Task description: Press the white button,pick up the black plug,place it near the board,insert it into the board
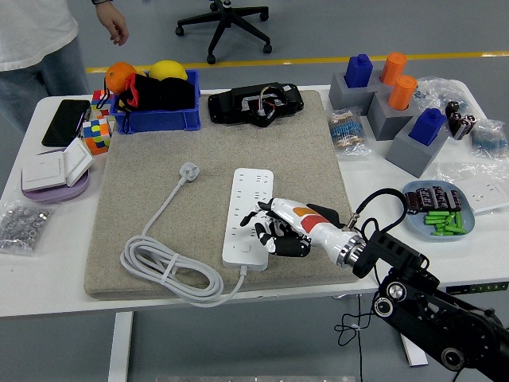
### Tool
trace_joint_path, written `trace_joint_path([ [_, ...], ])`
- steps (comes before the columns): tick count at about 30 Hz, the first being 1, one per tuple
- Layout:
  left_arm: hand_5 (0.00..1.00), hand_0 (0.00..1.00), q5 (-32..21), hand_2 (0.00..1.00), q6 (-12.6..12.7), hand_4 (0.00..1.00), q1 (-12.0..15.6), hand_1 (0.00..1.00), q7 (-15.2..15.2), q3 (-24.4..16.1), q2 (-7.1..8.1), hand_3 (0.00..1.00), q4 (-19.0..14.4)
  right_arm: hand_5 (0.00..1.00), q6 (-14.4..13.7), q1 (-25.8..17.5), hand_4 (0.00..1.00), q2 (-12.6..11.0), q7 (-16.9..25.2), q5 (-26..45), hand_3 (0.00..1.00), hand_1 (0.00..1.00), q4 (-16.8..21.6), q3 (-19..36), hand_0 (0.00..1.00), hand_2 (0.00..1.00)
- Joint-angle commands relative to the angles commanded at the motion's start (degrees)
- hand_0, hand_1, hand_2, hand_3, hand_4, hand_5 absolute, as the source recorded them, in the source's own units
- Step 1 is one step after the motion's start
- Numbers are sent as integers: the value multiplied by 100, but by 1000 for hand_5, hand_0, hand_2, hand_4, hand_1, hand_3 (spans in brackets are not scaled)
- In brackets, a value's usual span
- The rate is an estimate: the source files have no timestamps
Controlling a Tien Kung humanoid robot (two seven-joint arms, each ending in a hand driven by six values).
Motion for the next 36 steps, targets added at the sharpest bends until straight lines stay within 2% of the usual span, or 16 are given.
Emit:
trace_joint_path([
  [1,254,465,-6,513,1,598,-2,496,-3,4,0,578,0,91,5,-23,311,-13,23,-6,603,28,59,77,2,145],
  [2,255,465,-13,512,1,598,-6,496,-3,8,0,578,0,79,6,-53,442,-26,59,-13,641,109,121,172,76,218],
  [5,255,465,-18,512,1,598,-11,496,-5,10,3,578,0,79,-43,-161,442,-33,210,-26,641,109,188,519,76,218],
  [7,255,465,7,512,0,598,-10,496,0,-16,2,578,0,79,-15,-228,442,-6,241,2,641,109,104,765,76,218],
  [8,256,465,3,512,0,599,-10,496,0,-16,1,578,0,187,6,-259,748,10,229,-15,689,577,36,899,564,560],
  [13,256,465,-13,512,0,599,-13,496,-4,-2,-3,578,0,187,158,-394,748,55,65,-130,689,577,-323,1366,564,560],
  [14,256,465,-13,513,0,599,-12,496,-4,-2,-4,578,0,255,208,-424,924,59,9,-175,800,783,-394,1441,786,752],
  [19,256,465,-6,513,-2,599,-2,496,3,-11,-5,578,0,255,415,-570,924,72,-254,-348,800,783,-642,1681,786,752],
  [20,255,466,-1,513,-3,599,-1,496,5,-16,-5,577,0,500,431,-590,998,75,-272,-371,879,895,-664,1700,892,859],
  [26,254,466,-36,513,1,598,-10,496,2,19,-8,578,0,519,455,-718,998,80,-255,-529,872,890,-764,1755,894,857],
  [31,254,466,-68,513,1,598,-31,496,-3,62,-9,578,0,519,203,-753,998,66,-125,-610,872,890,-852,1753,894,857],
  [32,254,465,-68,513,-2,598,-31,496,-4,69,-7,577,0,324,152,-759,998,66,-102,-629,808,801,-878,1759,805,774],
  [36,254,465,-25,513,-9,598,-29,496,6,43,0,577,0,324,10,-764,998,58,-45,-636,808,801,-956,1753,805,774],
])
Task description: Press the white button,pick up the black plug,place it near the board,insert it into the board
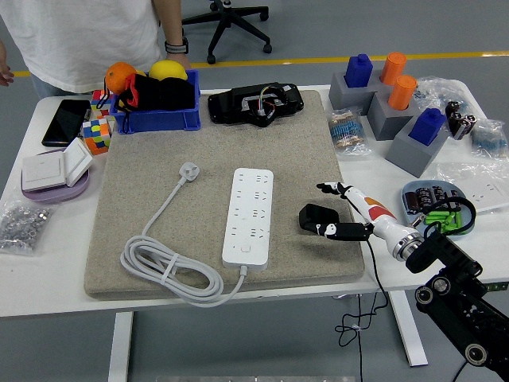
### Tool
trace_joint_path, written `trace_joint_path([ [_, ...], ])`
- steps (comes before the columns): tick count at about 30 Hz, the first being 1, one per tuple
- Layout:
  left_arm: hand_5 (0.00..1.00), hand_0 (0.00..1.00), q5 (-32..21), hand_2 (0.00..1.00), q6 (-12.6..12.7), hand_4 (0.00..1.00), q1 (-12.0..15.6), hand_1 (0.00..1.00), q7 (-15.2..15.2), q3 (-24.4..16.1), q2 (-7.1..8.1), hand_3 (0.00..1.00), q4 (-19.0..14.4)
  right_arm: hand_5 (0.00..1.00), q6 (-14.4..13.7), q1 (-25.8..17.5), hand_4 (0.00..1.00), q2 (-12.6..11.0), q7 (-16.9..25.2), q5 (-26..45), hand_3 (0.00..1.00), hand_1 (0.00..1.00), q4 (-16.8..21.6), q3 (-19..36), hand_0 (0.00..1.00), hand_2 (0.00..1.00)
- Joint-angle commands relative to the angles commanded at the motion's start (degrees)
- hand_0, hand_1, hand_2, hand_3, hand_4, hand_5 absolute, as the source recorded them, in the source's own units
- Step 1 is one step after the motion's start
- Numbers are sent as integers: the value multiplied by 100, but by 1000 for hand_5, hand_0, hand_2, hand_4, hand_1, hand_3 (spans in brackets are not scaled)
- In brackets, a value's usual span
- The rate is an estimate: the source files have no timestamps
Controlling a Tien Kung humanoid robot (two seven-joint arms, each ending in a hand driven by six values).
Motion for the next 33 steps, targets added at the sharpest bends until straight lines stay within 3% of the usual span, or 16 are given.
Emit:
trace_joint_path([
  [1,254,465,4,513,0,598,0,496,1,-3,3,577,0,324,-20,-2,998,-1,14,-9,808,801,-22,0,805,774],
  [2,254,466,6,511,-1,598,0,496,2,-4,5,577,0,207,-22,-2,976,-2,17,-22,756,732,-36,0,757,704],
  [7,254,466,-1,511,-2,598,3,496,3,11,13,577,0,207,-54,-10,976,-11,77,-107,756,732,-141,-54,757,704],
  [8,255,466,-4,513,-1,599,3,496,2,15,14,577,0,152,-75,-10,962,-10,93,-112,729,684,-162,-71,710,677],
  [13,255,466,-4,513,-3,599,10,496,6,23,15,577,0,152,-226,13,962,0,219,-97,729,684,-266,-162,710,677],
  [14,257,465,-1,512,-3,599,13,496,6,21,14,578,0,113,-267,17,936,3,252,-73,657,615,-282,-176,633,618],
  [25,255,466,12,514,-5,599,21,496,0,1,1,578,0,98,-478,77,919,16,447,19,639,590,-385,-243,611,594],
  [26,254,465,14,512,-6,598,22,496,-1,1,-1,577,0,61,-486,83,879,19,448,11,612,521,-399,-245,514,564],
  [33,253,466,-1,512,-5,599,21,496,-3,-1,-13,577,0,51,-518,149,861,28,473,58,603,507,-493,-310,490,553],
])
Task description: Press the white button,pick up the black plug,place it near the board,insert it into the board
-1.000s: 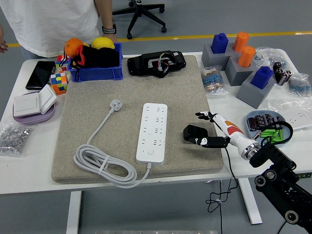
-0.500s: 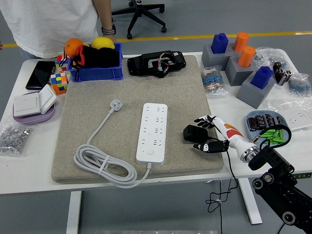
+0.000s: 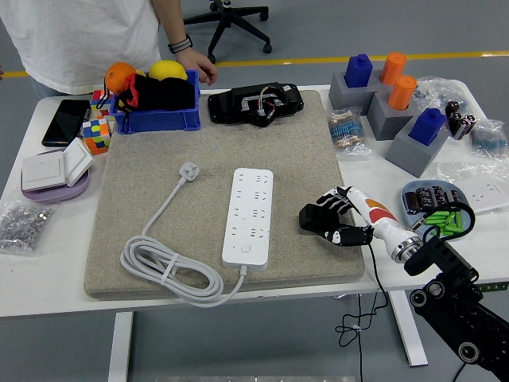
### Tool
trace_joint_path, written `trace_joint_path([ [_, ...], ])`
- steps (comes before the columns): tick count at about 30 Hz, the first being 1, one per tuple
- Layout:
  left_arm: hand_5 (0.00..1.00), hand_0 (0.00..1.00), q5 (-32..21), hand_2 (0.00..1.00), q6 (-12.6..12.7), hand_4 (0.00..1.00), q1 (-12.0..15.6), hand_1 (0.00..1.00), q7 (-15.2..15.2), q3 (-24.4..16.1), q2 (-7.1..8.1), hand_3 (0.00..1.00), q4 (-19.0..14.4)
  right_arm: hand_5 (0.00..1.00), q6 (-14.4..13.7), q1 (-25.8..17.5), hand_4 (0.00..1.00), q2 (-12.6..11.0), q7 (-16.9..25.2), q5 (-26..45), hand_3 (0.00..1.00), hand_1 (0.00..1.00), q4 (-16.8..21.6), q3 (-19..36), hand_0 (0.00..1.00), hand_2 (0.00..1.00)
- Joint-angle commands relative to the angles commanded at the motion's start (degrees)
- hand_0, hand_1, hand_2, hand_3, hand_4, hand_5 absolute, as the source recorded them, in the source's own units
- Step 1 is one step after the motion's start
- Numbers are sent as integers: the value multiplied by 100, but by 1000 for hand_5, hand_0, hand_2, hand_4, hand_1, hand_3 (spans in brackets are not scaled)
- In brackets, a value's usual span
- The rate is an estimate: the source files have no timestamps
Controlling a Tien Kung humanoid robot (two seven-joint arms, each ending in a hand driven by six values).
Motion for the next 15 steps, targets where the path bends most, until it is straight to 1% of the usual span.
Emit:
trace_joint_path([
  [4,253,466,-6,512,2,599,-7,496,-3,2,1,577,0,51,23,39,861,25,-10,30,603,507,-53,-31,490,553],
  [5,255,465,-9,513,3,598,-8,496,-3,4,1,577,0,44,31,45,856,31,-13,32,588,491,-59,-36,468,537],
  [10,255,465,-3,513,3,598,-6,496,-3,-4,0,577,0,44,22,58,856,35,34,46,588,491,-54,-54,468,537],
  [11,255,465,-2,513,2,599,-7,496,-3,-5,0,578,0,2,6,59,829,34,58,55,484,391,-52,-55,447,418],
  [15,255,465,-9,513,1,599,-14,496,-3,2,0,578,0,2,-18,57,829,24,108,33,484,391,-26,-47,447,418],
])
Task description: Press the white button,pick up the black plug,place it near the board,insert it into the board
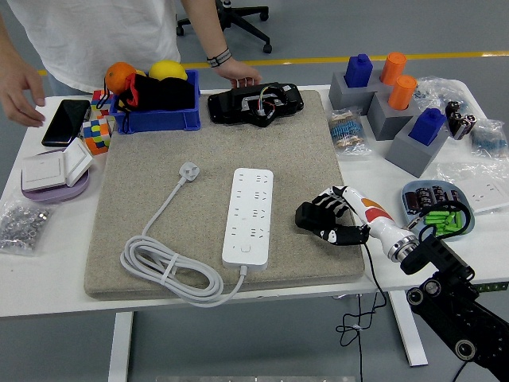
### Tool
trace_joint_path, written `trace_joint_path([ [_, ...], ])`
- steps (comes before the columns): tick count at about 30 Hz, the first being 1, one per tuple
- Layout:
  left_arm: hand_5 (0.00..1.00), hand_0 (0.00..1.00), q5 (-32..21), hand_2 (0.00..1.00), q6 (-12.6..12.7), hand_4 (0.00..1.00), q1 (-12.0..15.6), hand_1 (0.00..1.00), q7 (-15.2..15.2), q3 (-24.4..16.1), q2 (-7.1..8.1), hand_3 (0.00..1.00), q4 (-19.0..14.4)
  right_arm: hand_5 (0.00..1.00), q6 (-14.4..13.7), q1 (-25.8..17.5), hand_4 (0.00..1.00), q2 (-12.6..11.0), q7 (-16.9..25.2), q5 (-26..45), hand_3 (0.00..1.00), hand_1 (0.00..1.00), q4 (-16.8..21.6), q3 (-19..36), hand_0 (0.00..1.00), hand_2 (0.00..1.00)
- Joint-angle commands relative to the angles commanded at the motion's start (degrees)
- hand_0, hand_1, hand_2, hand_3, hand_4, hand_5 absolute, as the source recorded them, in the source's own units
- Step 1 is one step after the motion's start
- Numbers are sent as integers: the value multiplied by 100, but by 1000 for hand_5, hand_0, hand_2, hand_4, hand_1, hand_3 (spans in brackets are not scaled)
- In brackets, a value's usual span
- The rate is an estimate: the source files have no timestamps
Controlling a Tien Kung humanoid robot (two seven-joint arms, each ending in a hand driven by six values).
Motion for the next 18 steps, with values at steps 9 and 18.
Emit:
trace_joint_path([
  [9,254,465,5,513,2,598,-1,496,0,-9,1,577,0,2,-73,-49,802,-33,105,-38,480,346,357,94,432,377],
  [18,255,465,-3,513,4,598,-1,495,1,1,0,577,0,2,-35,-15,813,-52,25,84,480,343,895,-64,430,372],
])
